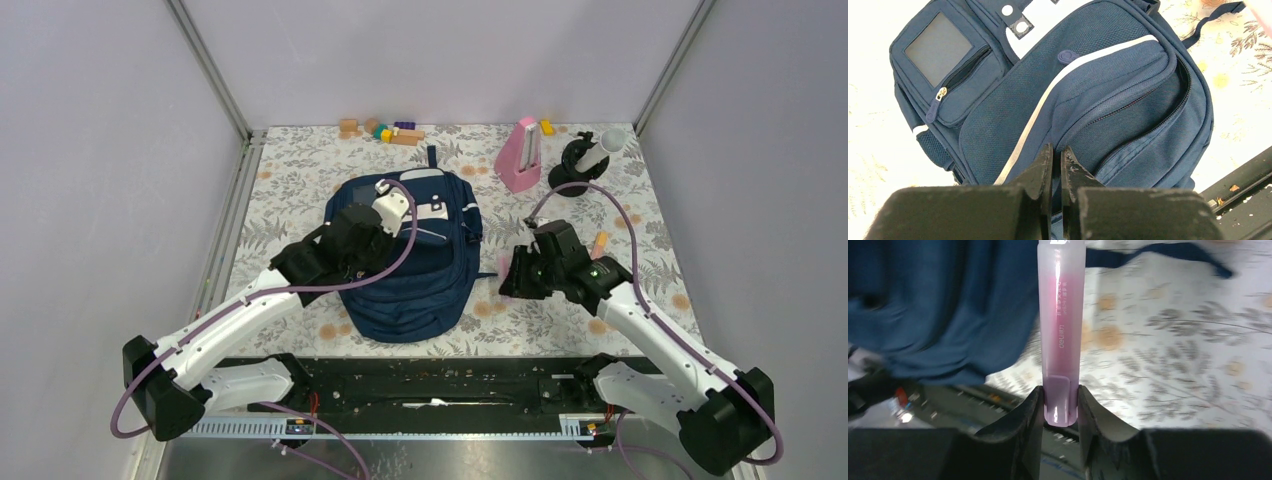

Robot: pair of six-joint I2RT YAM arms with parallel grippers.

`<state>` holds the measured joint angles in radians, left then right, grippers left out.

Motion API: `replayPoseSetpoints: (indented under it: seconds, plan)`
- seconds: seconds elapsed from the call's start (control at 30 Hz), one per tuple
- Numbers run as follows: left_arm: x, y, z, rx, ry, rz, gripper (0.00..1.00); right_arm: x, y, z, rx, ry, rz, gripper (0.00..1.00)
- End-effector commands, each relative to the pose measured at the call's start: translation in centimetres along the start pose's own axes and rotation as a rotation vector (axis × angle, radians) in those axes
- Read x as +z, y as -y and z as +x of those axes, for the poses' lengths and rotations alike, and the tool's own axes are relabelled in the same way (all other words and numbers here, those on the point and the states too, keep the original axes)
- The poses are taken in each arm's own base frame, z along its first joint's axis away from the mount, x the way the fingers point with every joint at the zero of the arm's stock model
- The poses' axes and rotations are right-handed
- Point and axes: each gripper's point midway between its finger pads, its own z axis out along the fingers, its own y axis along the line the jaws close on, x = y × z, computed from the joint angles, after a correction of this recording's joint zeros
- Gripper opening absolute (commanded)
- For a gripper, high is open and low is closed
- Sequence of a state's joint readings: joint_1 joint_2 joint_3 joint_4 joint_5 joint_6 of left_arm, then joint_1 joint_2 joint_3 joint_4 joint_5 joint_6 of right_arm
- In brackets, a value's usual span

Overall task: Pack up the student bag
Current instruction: Pick up the stationery from the center of the board, then place the stationery in the student bag.

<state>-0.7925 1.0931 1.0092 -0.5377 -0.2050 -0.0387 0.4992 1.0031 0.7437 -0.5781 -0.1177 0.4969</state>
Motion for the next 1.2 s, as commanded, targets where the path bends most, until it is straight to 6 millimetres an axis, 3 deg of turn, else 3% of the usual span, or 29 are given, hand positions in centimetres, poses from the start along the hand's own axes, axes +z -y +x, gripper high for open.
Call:
replayPoseSetpoints:
  seconds: [0.0,0.27,0.47,0.57,0.7,0.87,1.17]
  plan:
    - [-1.2,-0.4,-4.7,-0.081,0.162,0.003,0.00,-3.0,-7.1,0.5,-0.020,-0.057,-0.274,0.00]
    - [-1.0,-0.1,-4.6,-0.090,0.156,0.022,0.00,-5.2,-17.0,3.2,-0.131,-0.191,-0.551,0.00]
    - [-1.0,0.3,-4.6,-0.099,0.154,0.041,0.00,-4.4,-22.0,2.3,-0.058,-0.183,-0.653,0.00]
    - [-1.0,1.1,-4.8,-0.105,0.166,0.091,0.00,-2.6,-22.7,0.3,0.048,-0.121,-0.601,0.00]
    - [-1.0,1.4,-4.7,-0.106,0.162,0.106,0.00,-0.1,-22.2,-2.9,0.196,0.036,-0.513,0.00]
    - [-0.9,1.9,-4.6,-0.106,0.161,0.131,0.00,1.0,-21.7,-6.7,0.309,0.234,-0.478,0.00]
    - [-1.1,2.0,-4.7,-0.106,0.167,0.136,0.00,4.1,-21.4,-9.4,0.407,0.394,-0.410,0.00]
